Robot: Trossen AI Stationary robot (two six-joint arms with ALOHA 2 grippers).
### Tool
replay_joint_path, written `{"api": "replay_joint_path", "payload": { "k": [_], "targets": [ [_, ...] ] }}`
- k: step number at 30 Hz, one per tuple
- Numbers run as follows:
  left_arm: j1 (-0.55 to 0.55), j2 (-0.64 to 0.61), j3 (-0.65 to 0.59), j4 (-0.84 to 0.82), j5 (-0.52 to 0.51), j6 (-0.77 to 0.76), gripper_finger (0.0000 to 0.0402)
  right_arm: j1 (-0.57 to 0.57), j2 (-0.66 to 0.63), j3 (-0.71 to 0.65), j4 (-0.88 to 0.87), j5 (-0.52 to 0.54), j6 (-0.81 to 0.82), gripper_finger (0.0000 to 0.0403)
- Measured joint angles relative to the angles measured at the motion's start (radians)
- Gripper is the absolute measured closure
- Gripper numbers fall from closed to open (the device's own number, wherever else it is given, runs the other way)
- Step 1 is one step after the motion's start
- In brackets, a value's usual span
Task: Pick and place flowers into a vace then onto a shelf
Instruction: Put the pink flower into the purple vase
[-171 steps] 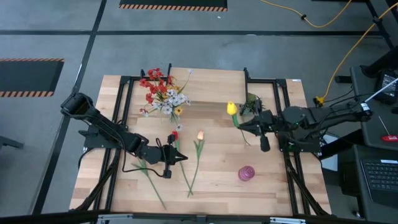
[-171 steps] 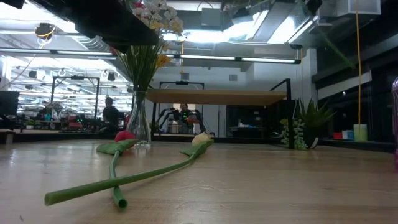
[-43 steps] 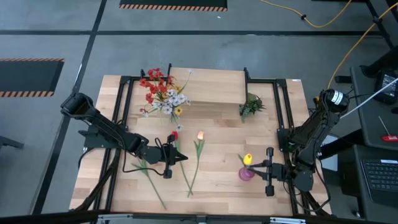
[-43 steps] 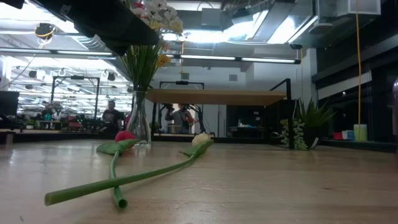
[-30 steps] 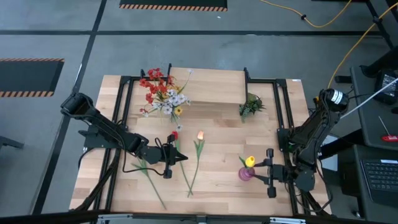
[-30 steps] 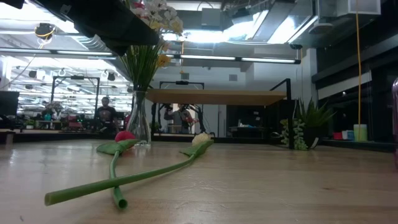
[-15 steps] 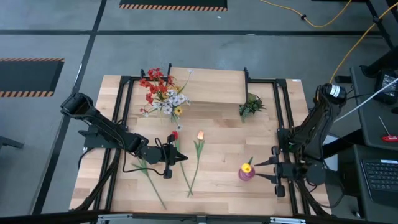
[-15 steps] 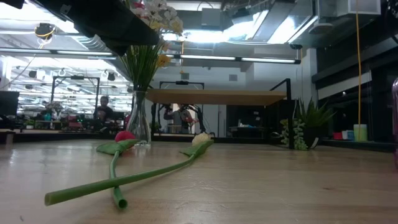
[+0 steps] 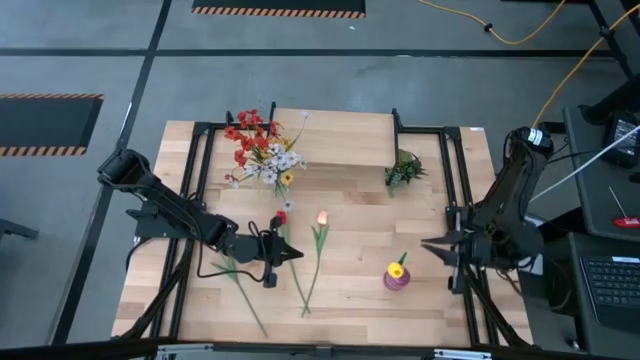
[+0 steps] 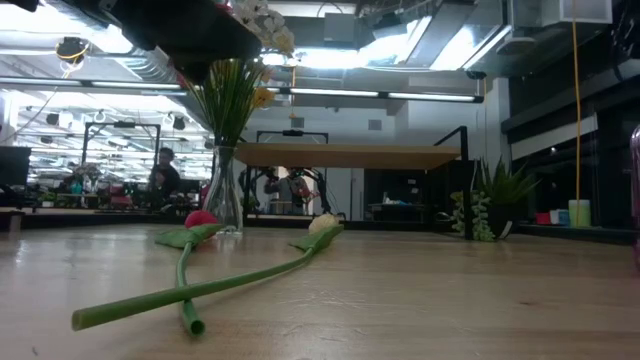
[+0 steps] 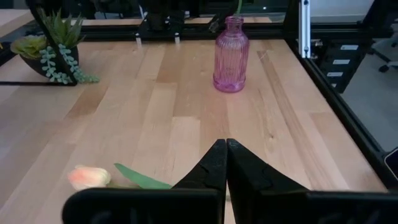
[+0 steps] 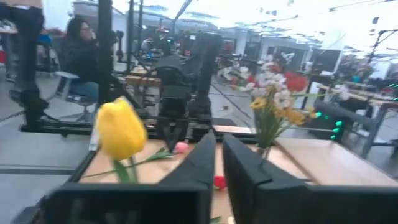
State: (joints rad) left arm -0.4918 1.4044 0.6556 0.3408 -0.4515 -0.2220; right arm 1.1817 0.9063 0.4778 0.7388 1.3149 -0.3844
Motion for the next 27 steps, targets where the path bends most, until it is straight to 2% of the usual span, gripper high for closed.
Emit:
{"api": "replay_joint_path", "payload": {
  "k": [3, 10, 14, 17, 19, 23, 27],
  "targets": [
    [-0.012, 0.000, 0.000, 0.000, 0.001, 0.000, 0.0399, -0.030, -0.020, 0.000, -0.003, 0.000, -0.018, 0.0395],
    [-0.058, 0.000, 0.001, -0.003, -0.033, -0.083, 0.0400, -0.143, -0.086, 0.000, -0.020, -0.009, -0.071, 0.0400],
    [-0.089, 0.000, 0.095, -0.192, -0.081, -0.173, 0.0400, -0.204, -0.180, 0.000, -0.090, -0.135, -0.113, 0.0401],
    [-0.108, 0.000, 0.195, -0.427, -0.131, -0.286, 0.0401, -0.257, -0.248, 0.000, -0.204, -0.213, -0.079, 0.0401],
    [-0.122, 0.000, 0.248, -0.518, -0.181, -0.337, 0.0400, -0.301, -0.290, 0.000, -0.331, -0.253, -0.017, 0.0401],
    [-0.143, 0.000, 0.314, -0.613, -0.257, -0.351, 0.0400, -0.412, -0.340, 0.011, -0.608, -0.381, 0.175, 0.0402],
    [-0.143, 0.000, 0.331, -0.614, -0.291, -0.334, 0.0400, -0.528, -0.353, 0.065, -0.857, -0.505, 0.357, 0.0402]
  ]
}}
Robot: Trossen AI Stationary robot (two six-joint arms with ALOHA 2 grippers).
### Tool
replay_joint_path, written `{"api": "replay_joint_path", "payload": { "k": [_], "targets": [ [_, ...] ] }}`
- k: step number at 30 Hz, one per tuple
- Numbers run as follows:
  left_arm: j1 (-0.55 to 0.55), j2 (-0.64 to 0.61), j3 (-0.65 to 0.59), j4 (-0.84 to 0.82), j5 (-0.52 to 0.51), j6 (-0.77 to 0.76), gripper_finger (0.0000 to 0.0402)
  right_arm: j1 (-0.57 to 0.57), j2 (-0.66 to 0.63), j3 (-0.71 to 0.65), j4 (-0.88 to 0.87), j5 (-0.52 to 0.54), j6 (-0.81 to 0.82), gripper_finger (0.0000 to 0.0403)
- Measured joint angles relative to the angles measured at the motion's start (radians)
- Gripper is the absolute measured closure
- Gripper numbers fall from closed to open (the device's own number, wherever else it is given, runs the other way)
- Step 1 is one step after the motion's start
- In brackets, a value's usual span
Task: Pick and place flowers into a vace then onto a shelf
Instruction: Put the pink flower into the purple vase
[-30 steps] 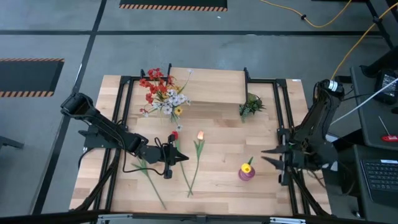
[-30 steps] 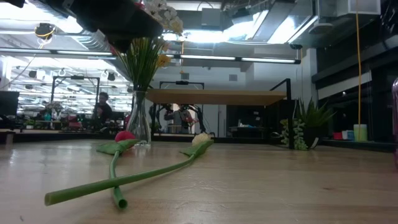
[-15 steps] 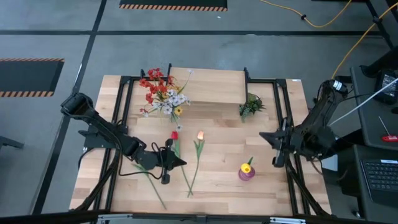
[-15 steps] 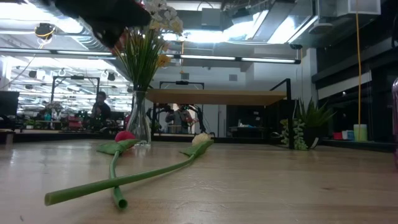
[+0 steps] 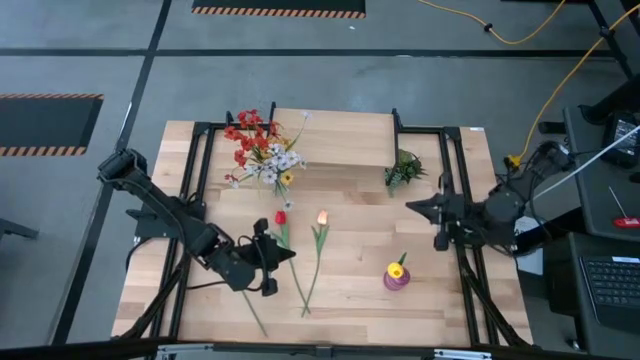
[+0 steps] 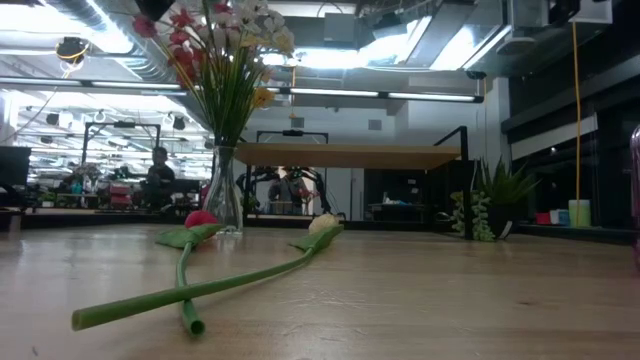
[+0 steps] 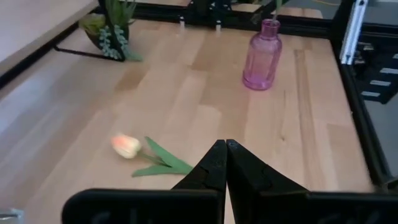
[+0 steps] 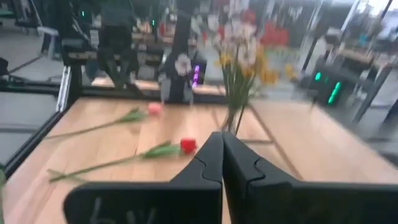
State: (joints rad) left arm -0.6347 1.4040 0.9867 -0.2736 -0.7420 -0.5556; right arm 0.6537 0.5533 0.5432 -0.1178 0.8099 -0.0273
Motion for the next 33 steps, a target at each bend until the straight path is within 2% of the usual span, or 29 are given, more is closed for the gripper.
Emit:
{"api": "replay_joint_path", "payload": {
  "k": [3, 6, 13, 19, 26, 33],
  "targets": [
    [0.014, 0.000, 0.001, -0.013, 0.005, -0.037, 0.0399, -0.057, 0.002, 0.015, -0.041, -0.053, 0.031, 0.0403],
    [0.031, 0.000, 0.007, -0.093, 0.044, -0.139, 0.0400, -0.081, 0.000, 0.015, -0.045, -0.052, 0.026, 0.0403],
    [0.034, 0.016, 0.146, -0.566, 0.277, -0.641, 0.0400, -0.082, 0.000, 0.009, -0.083, -0.053, 0.061, 0.0403],
    [-0.021, 0.079, 0.252, -0.745, 0.407, -0.902, 0.0400, -0.082, 0.005, -0.005, -0.123, -0.053, 0.132, 0.0403],
    [-0.105, 0.222, 0.338, -0.951, 0.650, -1.265, 0.0399, -0.082, 0.021, -0.005, -0.118, -0.052, 0.132, 0.0403],
    [-0.170, 0.284, 0.354, -0.981, 0.631, -1.517, 0.0399, -0.081, 0.053, -0.006, -0.119, -0.053, 0.158, 0.0403]
  ]
}}
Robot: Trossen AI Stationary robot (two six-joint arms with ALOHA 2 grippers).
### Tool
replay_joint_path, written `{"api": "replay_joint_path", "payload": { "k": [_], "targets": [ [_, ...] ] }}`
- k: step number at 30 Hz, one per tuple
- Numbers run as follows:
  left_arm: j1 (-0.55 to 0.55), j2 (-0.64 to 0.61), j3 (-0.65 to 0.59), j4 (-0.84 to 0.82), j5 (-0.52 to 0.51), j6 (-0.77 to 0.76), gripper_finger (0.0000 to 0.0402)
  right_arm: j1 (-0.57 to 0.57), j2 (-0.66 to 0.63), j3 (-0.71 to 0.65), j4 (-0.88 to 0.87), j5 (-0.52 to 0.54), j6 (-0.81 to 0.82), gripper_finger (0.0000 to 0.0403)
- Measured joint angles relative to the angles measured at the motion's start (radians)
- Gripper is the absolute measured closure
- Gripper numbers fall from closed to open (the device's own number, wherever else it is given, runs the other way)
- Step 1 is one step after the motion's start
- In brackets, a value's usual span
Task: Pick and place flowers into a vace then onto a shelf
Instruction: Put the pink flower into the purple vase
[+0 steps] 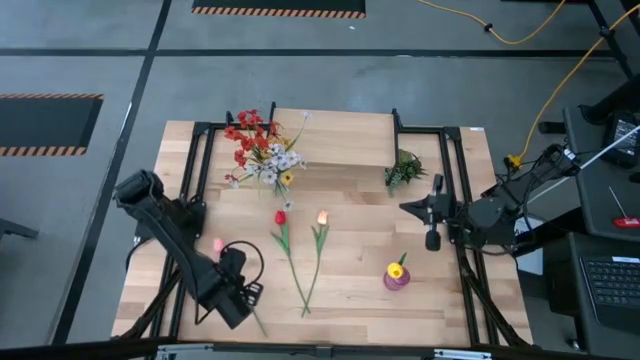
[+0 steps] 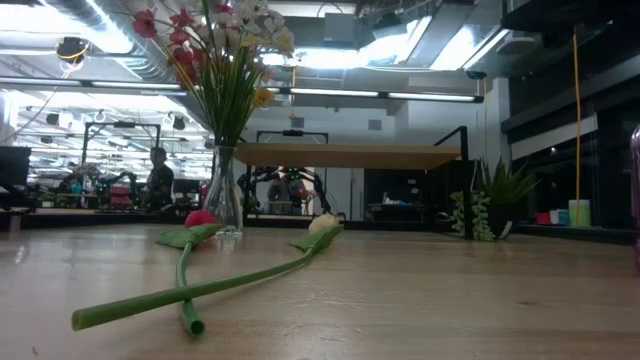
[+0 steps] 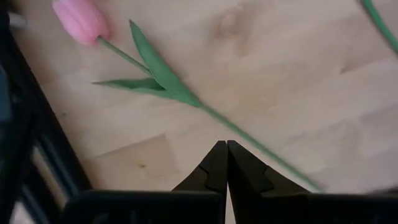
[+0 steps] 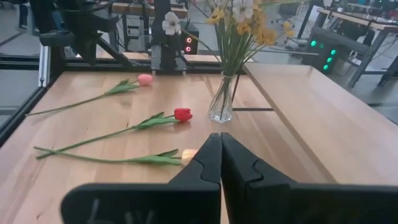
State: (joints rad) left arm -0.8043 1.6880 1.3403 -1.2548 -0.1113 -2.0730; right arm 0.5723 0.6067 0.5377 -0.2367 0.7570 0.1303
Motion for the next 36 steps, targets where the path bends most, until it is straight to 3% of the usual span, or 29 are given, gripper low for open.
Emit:
{"api": "replay_joint_path", "payload": {
  "k": [8, 22, 36],
  "targets": [
    [-0.027, 0.064, 0.000, 0.004, -0.133, -0.103, 0.0357, 0.000, 0.027, 0.000, 0.024, -0.043, 0.002, 0.0403],
    [0.008, 0.173, 0.000, 0.008, -0.054, -0.271, 0.0255, 0.000, 0.026, 0.000, 0.031, -0.178, -0.034, 0.0402],
    [0.001, 0.287, 0.000, -0.002, -0.040, -0.279, 0.0263, 0.000, 0.025, 0.000, 0.030, -0.183, -0.058, 0.0402]
  ]
}}
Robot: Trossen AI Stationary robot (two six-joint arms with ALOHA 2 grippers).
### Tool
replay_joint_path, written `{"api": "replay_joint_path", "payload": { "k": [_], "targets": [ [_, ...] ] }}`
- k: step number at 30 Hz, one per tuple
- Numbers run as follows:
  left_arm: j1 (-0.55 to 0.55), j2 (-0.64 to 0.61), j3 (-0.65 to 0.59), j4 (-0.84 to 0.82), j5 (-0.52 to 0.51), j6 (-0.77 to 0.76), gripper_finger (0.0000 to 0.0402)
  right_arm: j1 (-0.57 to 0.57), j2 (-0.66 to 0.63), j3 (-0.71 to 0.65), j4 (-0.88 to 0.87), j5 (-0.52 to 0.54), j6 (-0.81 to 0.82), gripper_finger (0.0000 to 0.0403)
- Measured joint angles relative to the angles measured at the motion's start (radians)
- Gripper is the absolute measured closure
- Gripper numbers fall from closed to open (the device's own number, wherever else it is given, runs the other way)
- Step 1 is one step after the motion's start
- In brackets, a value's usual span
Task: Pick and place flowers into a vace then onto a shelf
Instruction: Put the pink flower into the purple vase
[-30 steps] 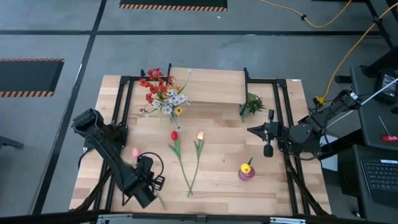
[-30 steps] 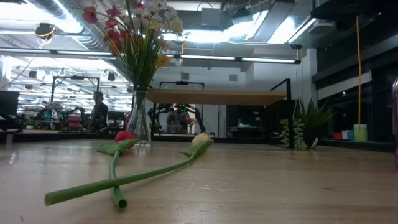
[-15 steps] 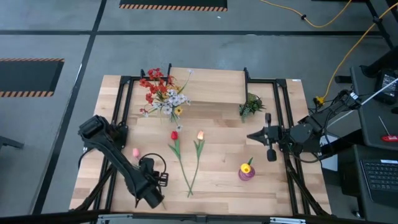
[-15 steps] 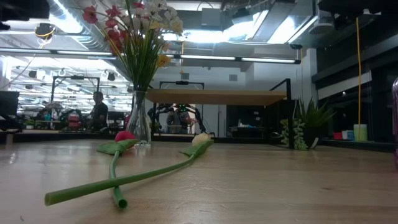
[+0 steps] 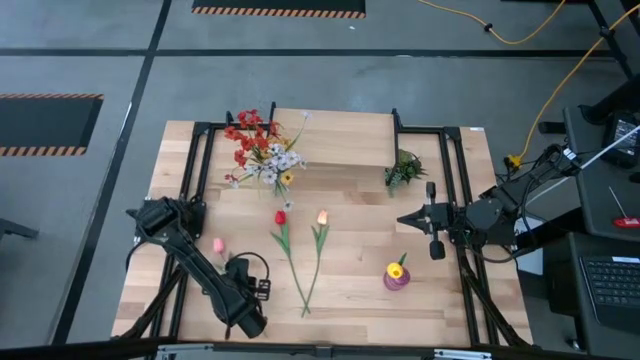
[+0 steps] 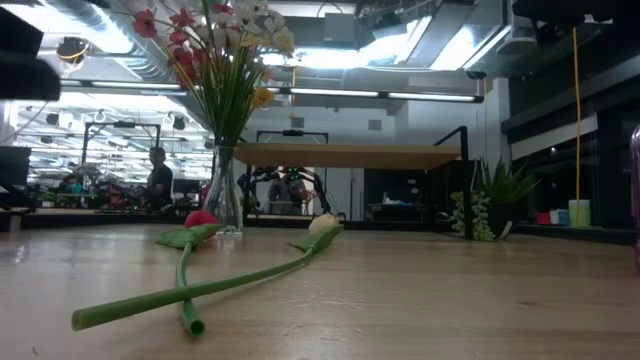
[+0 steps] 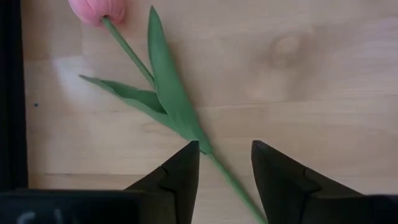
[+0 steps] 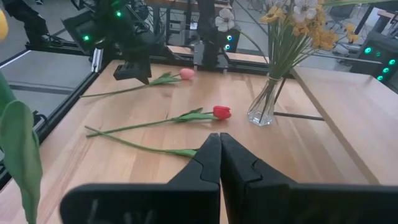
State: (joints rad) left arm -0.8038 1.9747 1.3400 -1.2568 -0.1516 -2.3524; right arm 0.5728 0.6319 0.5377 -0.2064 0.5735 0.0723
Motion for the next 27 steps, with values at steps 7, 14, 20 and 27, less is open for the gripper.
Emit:
{"api": "replay_joint_path", "payload": {
  "k": [7, 14, 20, 27],
  "targets": [
    [-0.011, 0.019, 0.000, 0.000, 0.023, -0.001, 0.0279, 0.000, 0.000, 0.000, 0.000, 0.000, 0.001, 0.0402],
    [-0.021, 0.019, 0.000, 0.006, 0.023, -0.008, 0.0291, 0.000, 0.000, 0.000, 0.005, 0.000, 0.001, 0.0402],
    [-0.019, 0.019, 0.000, 0.008, 0.018, -0.009, 0.0289, 0.000, 0.000, 0.000, 0.008, 0.000, 0.001, 0.0402],
    [-0.018, 0.046, 0.000, 0.042, 0.056, -0.009, 0.0276, 0.000, 0.000, 0.000, 0.008, 0.000, 0.001, 0.0402]
  ]
}}
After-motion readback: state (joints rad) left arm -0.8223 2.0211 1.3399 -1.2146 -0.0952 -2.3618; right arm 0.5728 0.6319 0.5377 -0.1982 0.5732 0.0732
